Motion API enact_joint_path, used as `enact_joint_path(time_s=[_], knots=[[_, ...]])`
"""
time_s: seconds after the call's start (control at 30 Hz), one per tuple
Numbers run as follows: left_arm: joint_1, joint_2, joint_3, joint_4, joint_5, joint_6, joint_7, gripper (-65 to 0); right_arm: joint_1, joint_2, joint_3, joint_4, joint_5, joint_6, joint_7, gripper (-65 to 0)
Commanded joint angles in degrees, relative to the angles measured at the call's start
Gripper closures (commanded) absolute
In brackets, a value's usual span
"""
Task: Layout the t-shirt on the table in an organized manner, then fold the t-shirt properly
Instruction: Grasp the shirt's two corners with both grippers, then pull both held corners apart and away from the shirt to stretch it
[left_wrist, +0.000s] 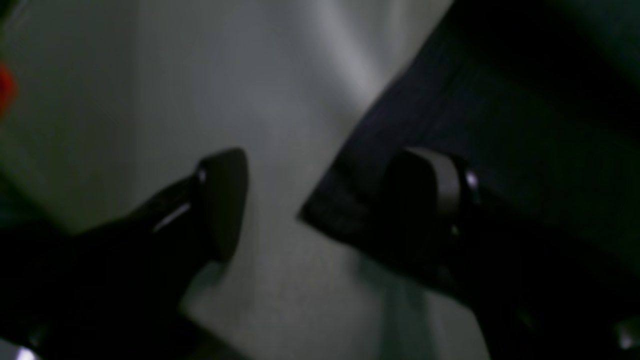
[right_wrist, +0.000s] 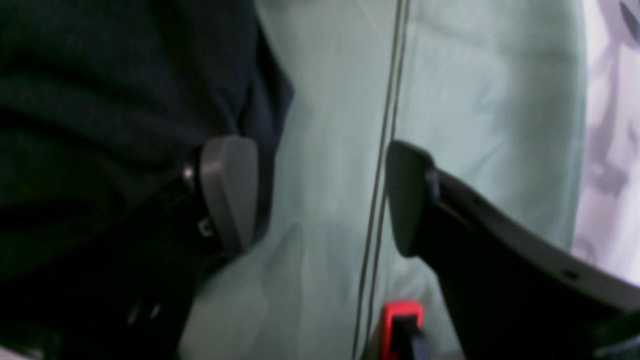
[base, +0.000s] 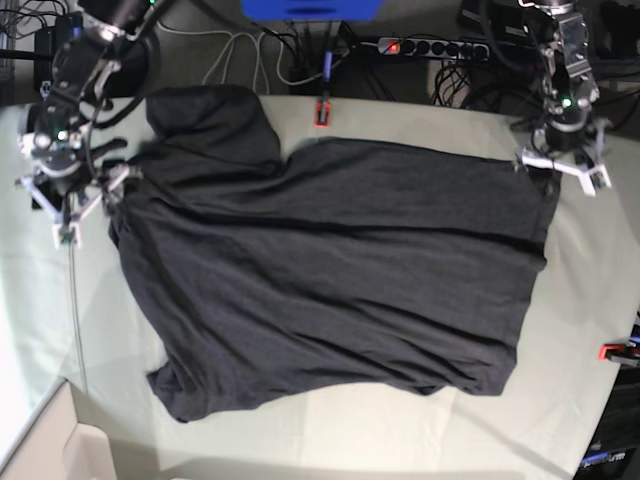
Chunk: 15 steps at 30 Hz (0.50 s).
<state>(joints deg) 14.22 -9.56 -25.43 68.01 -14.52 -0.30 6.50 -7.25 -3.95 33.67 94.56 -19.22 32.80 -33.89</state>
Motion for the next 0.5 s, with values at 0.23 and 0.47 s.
enact_joint_path(time_s=[0.23, 0.47], knots=[[-2.48, -0.68, -0.28, -1.85, 0.68, -0.01, -0.04, -20.7, -6.69, -0.05, -4.44, 1.13, 0.72, 0.92, 0.88, -40.7], [-0.55, -0.77, -0.64, 2.63, 0.68, -0.01, -0.22, -1.3, -9.24, -0.14, -5.23, 1.22, 0.72, 0.92, 0.97, -40.7]])
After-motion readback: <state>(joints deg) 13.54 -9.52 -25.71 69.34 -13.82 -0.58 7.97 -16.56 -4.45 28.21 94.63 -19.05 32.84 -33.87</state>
